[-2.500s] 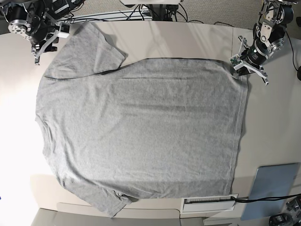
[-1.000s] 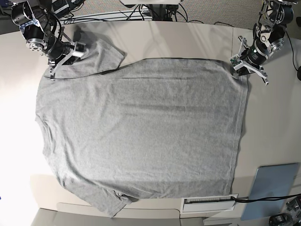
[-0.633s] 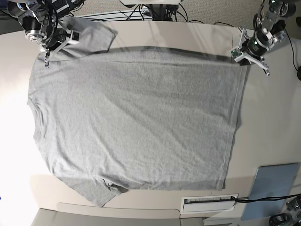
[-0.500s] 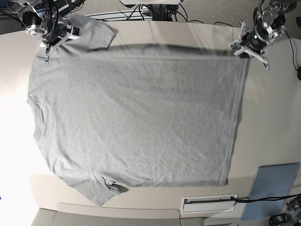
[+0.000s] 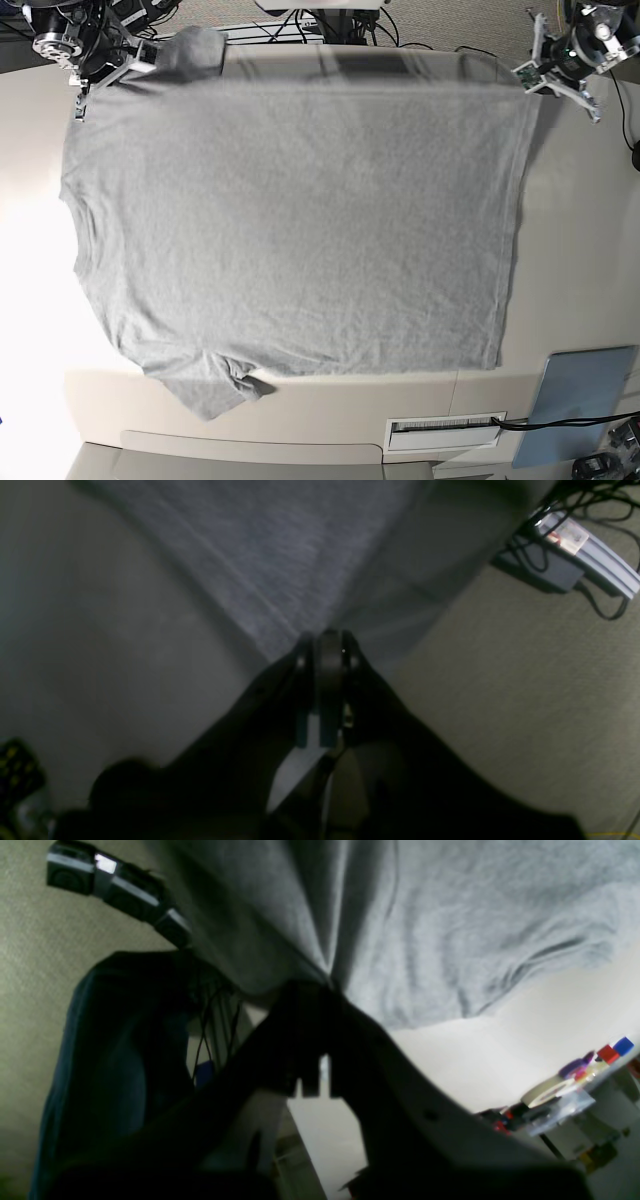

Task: Fold the T-shirt properly
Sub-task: 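Lift both hem corners and carry them across the shirt toward the collar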

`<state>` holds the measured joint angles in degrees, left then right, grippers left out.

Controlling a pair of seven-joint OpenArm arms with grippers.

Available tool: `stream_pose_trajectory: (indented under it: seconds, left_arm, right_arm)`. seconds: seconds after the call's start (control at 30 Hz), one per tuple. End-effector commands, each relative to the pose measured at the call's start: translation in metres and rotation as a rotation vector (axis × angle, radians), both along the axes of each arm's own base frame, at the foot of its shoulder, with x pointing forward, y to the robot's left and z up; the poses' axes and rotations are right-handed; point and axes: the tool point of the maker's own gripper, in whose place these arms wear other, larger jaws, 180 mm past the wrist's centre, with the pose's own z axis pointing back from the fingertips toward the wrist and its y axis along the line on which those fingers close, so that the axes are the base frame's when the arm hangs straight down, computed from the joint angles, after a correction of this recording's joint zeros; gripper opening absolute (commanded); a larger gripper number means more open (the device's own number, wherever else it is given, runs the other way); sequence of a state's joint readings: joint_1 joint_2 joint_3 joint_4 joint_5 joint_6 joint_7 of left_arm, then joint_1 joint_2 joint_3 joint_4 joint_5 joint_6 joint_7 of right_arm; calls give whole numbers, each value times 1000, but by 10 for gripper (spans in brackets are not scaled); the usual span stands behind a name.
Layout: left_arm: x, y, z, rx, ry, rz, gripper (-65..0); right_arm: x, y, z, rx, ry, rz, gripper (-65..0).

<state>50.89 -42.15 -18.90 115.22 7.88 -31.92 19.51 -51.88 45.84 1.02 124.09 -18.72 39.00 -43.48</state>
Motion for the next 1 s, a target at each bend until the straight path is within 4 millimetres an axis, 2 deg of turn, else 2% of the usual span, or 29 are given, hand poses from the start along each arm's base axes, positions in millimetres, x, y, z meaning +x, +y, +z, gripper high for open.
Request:
stream_pose_trajectory:
  seconds: [0.0, 0.2, 0.43, 0.57, 0.63, 0.77, 0.97]
  left_arm:
    - [-1, 5, 5, 18, -2, -5, -650]
    - [-23, 7, 2, 10, 52, 9, -650]
    - [-32, 2, -1, -5, 101, -29, -650]
    - [-33, 1, -2, -7, 109, -35, -650]
    - [-26, 4, 0, 0, 76, -13, -650]
    - [-4, 13, 8, 22, -23, 47, -650]
    - [31, 7, 21, -31, -115, 72, -650]
  right_arm:
    - [2, -6, 6, -37, -9, 12, -650]
    - [-11, -10, 4, -64, 25, -1, -650]
    - [-28, -6, 14, -99, 58, 13, -650]
    - [-26, -2, 16, -92, 49, 22, -650]
    - [-19, -2, 18, -96, 20, 26, -650]
    - [15, -7, 30, -120, -120, 4, -650]
    - [52, 4, 34, -36, -224, 36, -650]
